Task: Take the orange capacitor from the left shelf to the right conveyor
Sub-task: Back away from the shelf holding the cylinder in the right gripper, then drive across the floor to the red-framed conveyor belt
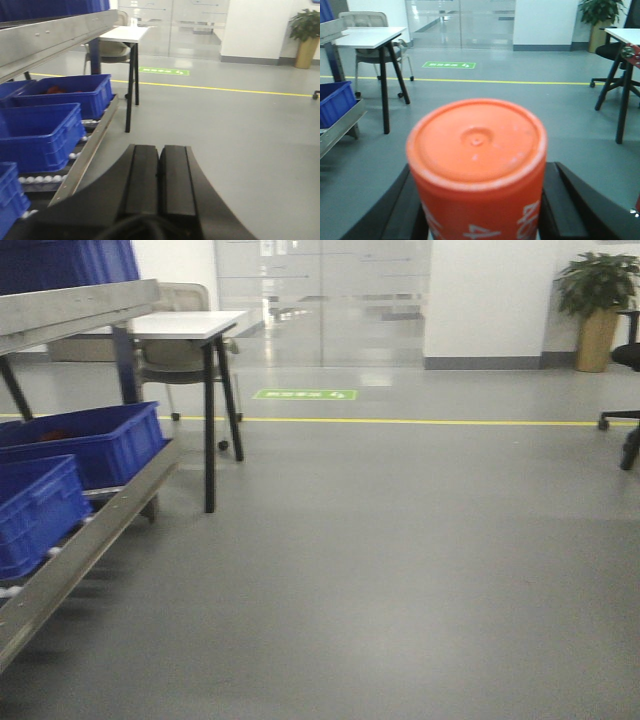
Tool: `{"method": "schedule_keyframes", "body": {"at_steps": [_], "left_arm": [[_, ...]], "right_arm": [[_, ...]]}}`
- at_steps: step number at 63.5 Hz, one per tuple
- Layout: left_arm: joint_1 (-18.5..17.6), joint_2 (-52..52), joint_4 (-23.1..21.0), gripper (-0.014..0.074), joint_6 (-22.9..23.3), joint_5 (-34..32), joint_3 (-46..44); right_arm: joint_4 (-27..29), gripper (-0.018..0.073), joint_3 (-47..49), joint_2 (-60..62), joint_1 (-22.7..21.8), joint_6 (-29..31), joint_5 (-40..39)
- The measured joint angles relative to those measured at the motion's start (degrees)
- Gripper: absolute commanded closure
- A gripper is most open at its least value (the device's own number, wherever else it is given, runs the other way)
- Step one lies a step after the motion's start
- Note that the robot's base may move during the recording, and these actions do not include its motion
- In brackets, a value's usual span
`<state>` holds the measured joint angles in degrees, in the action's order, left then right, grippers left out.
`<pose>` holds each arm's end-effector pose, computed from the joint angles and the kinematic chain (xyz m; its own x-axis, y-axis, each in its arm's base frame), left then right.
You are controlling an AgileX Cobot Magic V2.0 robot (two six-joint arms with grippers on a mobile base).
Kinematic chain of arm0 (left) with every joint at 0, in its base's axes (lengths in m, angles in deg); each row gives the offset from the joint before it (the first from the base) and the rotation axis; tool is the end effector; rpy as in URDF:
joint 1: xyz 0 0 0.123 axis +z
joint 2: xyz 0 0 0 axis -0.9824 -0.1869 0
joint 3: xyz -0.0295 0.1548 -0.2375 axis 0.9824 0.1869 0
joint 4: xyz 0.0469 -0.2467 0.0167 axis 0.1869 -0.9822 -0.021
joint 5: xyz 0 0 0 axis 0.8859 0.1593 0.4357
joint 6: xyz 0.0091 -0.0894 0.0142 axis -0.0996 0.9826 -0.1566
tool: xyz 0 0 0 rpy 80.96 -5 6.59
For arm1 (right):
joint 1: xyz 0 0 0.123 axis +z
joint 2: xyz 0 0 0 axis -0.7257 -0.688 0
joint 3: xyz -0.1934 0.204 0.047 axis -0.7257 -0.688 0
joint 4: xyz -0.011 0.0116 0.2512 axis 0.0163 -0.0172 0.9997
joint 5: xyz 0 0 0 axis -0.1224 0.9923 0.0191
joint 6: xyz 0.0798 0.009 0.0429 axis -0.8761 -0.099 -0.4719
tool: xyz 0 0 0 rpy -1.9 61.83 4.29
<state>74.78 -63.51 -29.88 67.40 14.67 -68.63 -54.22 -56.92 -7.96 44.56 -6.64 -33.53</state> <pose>0.0565 -0.0048 0.1981 0.0069 -0.0452 -0.9990 0.0821 0.9956 -0.0445 0.0396 -0.0019 0.3236 -0.0624 0.0685 -0.9957 0.0439 0.9969 0.0658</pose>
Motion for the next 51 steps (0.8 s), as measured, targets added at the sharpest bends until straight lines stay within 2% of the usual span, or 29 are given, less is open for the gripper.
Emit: {"method": "schedule_keyframes", "body": {"at_steps": [51], "left_arm": [[0.0, 0.0, 0.0, 0.0723, 0.0, 0.0, 0.0]], "right_arm": [[0.0, 0.0354, 0.0, 0.0, 0.0, 0.0, 0.0]]}}
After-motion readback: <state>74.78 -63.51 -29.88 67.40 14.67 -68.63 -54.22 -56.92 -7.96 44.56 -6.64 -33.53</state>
